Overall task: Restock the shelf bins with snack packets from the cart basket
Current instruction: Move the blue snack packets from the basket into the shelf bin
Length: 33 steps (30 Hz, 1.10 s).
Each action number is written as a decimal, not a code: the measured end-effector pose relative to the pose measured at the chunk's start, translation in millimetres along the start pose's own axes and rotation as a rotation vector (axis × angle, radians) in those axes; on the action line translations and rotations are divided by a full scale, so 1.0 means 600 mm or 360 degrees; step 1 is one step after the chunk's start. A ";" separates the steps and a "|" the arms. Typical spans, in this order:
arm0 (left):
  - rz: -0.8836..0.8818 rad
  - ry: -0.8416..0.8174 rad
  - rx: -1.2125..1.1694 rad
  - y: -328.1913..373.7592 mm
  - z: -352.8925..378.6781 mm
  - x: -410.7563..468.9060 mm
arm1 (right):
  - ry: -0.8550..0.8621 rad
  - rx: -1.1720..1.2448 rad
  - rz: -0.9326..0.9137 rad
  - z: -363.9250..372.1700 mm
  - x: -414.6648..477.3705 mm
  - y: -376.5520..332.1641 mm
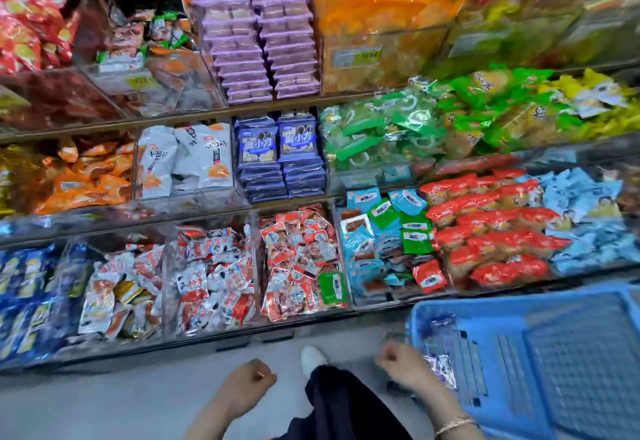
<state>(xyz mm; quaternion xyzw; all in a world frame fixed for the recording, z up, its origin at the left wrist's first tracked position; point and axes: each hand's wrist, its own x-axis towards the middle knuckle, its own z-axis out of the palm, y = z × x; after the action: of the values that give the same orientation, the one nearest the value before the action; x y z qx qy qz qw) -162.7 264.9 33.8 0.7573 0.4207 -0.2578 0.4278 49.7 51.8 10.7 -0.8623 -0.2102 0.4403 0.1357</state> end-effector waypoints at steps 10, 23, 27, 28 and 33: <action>-0.0061 -0.0169 -0.0154 -0.021 0.195 -0.074 | 0.0138 0.0406 0.0237 0.056 -0.146 0.194; -0.0154 -0.0086 -0.0199 0.124 0.383 0.050 | 0.0187 0.0439 0.0233 -0.054 -0.018 0.374; -0.0152 -0.0103 -0.0289 0.200 0.461 0.138 | -0.0012 0.0163 0.0191 -0.040 0.075 0.434; -0.0150 -0.0033 -0.0378 0.218 0.477 0.160 | -0.0059 0.0091 0.0181 -0.031 0.098 0.450; -0.0022 0.0465 -0.0684 0.279 0.530 0.250 | -0.0278 -0.0245 0.0099 0.012 0.213 0.487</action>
<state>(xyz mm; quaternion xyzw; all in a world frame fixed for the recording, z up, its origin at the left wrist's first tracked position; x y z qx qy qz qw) 48.2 5.6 -165.6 0.6754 0.5284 -0.0532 0.5117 181.8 -142.0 -205.5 -0.8346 -0.2275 0.5003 0.0366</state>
